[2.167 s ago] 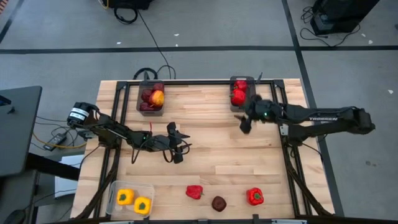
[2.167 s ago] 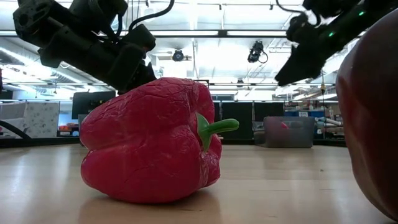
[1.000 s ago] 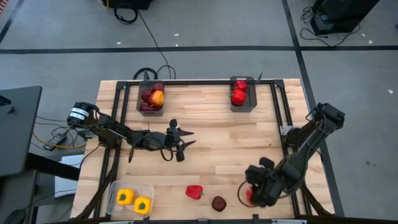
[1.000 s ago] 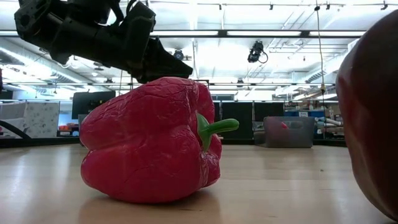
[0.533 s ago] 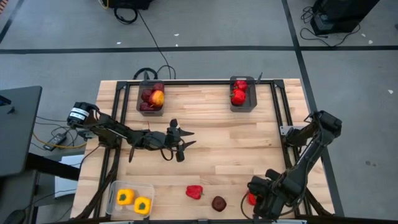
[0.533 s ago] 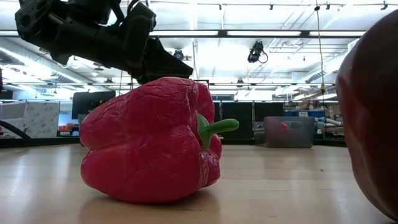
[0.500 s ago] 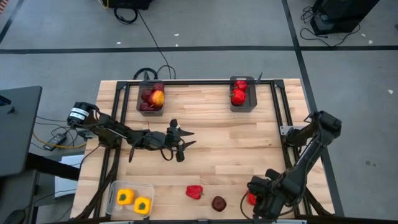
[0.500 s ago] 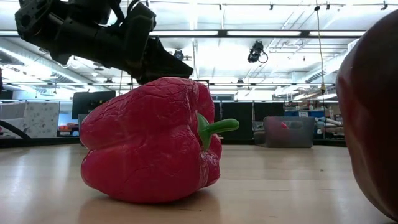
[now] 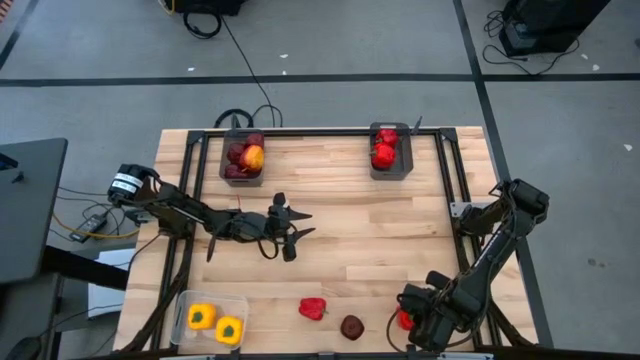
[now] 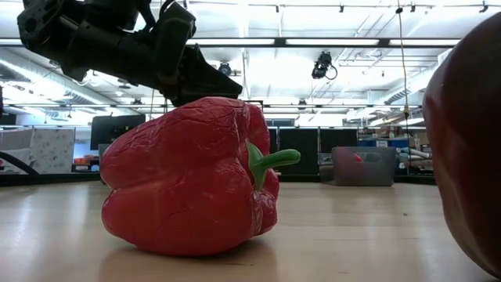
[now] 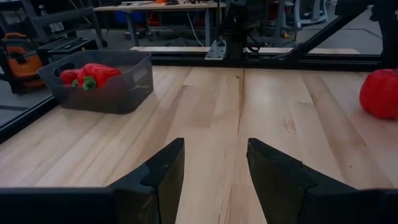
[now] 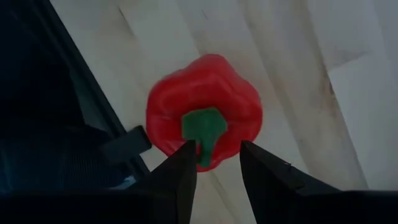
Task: Sort produce into baskets
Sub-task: Put the red bell pepper into the right black bin
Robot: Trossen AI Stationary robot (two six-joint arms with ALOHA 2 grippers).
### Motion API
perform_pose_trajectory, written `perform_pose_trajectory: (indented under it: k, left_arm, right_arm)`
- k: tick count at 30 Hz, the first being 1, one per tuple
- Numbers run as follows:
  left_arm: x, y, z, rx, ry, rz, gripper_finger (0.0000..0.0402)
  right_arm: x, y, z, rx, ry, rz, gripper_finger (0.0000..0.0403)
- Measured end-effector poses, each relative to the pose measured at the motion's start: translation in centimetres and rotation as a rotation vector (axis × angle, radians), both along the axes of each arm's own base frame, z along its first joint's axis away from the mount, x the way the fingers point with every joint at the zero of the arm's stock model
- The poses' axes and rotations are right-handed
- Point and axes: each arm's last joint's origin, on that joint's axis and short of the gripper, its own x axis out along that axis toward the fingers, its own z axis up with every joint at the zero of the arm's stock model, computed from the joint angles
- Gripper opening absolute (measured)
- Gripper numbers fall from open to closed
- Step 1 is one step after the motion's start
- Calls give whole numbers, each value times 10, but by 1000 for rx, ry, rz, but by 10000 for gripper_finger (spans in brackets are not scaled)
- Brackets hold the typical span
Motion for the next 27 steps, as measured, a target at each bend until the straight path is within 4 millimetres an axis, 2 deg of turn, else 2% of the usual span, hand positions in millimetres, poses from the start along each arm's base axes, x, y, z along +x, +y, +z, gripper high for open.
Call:
perform_pose_trajectory:
  k: [27]
  left_arm:
    - [-1, 0, -5, -35, 44, 10, 182]
  right_arm:
    - [-1, 5, 1, 2, -56, 32, 113]
